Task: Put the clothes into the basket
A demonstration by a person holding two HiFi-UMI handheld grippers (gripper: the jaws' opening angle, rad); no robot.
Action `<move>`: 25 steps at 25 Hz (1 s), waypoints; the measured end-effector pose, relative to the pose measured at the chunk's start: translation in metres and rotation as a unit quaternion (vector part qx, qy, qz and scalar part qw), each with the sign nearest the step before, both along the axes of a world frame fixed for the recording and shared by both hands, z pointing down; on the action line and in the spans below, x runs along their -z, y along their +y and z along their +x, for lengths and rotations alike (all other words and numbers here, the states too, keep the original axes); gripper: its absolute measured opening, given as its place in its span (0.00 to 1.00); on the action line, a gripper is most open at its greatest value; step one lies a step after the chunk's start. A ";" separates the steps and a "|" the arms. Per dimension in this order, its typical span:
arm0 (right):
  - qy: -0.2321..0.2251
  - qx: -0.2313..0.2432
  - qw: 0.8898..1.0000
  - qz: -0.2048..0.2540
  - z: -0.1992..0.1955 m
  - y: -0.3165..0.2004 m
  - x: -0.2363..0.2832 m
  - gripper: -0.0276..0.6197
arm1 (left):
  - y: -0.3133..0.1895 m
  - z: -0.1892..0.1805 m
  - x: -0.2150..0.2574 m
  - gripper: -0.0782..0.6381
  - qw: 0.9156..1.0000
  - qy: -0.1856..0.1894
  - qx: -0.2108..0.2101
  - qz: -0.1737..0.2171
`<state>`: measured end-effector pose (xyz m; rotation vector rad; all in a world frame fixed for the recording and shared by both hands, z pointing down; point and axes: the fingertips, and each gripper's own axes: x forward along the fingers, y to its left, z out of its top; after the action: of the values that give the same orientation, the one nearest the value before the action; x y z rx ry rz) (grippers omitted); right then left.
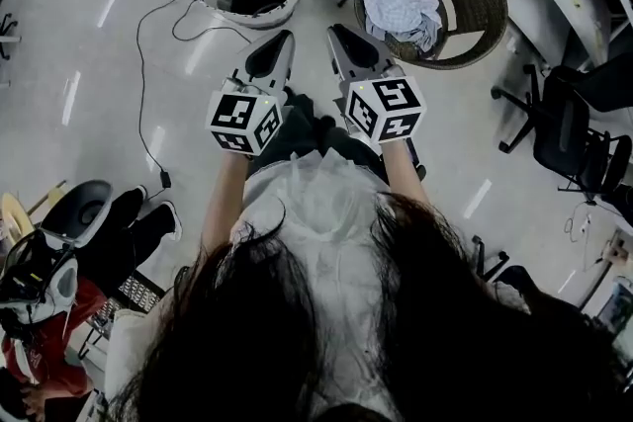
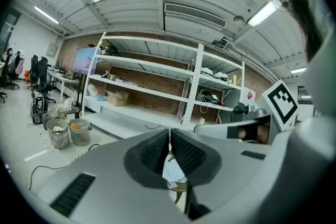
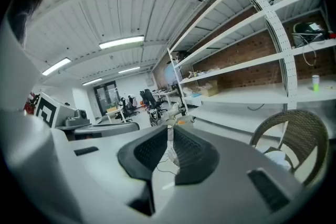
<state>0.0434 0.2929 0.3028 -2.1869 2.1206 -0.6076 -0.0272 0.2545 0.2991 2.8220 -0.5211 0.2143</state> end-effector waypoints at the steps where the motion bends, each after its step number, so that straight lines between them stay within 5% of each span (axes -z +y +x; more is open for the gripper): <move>1: -0.002 -0.002 1.000 -0.001 0.000 -0.004 -0.001 0.11 | -0.004 0.000 -0.001 0.14 1.000 0.000 -0.002 -0.002; 25: -0.009 -0.082 0.996 -0.038 0.012 -0.102 -0.016 0.11 | -0.110 0.012 -0.005 0.14 0.995 0.011 -0.094 -0.025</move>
<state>0.0557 0.1910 0.3187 -2.3554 1.9138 -0.7041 -0.0157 0.1442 0.3044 2.8200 -0.2401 0.2279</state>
